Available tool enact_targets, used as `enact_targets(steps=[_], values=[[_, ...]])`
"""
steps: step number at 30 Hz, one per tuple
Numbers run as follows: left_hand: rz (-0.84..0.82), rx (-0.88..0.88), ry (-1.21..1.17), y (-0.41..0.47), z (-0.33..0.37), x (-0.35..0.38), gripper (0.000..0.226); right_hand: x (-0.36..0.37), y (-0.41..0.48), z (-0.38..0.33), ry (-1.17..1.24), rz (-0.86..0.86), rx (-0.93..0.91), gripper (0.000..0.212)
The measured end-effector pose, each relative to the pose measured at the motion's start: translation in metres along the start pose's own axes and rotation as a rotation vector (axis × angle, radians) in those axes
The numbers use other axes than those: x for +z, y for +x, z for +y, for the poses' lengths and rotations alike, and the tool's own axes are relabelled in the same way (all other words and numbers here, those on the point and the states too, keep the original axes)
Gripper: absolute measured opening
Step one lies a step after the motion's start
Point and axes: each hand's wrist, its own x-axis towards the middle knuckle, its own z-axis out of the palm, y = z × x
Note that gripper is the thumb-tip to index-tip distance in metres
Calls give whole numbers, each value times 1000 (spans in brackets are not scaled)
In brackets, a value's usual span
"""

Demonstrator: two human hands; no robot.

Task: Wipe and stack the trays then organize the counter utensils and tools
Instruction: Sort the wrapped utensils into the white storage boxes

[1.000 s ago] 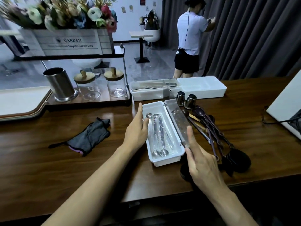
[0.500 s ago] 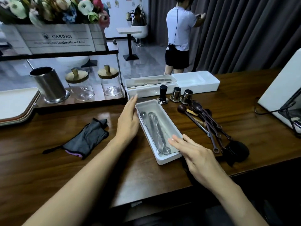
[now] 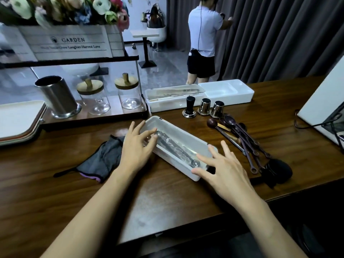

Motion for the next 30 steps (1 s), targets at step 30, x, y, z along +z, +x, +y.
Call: enact_targets(steps=[30], values=[[240, -411, -51, -18, 85, -49, 89, -51, 120, 47, 668, 114, -113, 59]])
